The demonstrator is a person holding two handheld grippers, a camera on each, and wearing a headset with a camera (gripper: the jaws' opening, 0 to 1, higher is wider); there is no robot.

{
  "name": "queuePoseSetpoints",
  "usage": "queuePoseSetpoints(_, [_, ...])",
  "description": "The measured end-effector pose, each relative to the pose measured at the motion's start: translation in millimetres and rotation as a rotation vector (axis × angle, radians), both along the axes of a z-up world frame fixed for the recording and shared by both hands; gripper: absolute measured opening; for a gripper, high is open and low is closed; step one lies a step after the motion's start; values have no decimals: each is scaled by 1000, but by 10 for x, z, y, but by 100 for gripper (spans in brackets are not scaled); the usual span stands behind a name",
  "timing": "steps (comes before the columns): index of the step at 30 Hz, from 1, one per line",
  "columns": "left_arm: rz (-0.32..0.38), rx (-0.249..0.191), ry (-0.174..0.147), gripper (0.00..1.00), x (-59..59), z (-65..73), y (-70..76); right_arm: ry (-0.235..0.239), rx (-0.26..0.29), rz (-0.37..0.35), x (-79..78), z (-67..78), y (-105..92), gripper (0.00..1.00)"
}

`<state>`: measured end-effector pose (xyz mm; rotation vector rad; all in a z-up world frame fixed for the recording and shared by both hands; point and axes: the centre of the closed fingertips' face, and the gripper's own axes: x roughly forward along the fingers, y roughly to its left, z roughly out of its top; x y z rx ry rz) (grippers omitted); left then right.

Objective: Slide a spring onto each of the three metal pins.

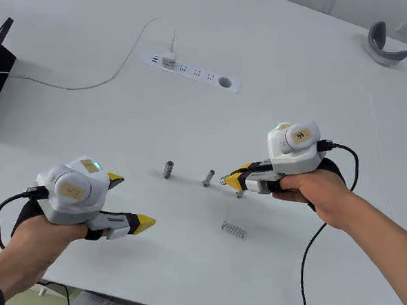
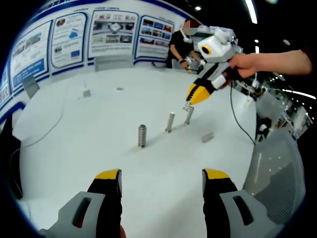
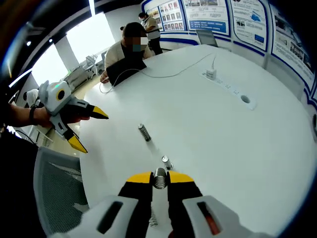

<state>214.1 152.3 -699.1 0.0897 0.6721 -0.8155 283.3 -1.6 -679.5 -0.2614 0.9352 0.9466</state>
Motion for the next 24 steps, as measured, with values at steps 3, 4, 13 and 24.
queuePoseSetpoints(3, [1,-5,1,68,-1,6,0,-2,-5,9,42,-2,17,12])
queuePoseSetpoints(4, [1,-5,1,68,-2,5,1,-2,-8,12,54,-4,20,12])
queuePoseSetpoints(13, [2,-13,7,70,-22,6,1,-1,-26,36,155,-27,74,12])
queuePoseSetpoints(24, [4,-18,18,70,-58,-6,7,18,-40,58,169,-136,118,12])
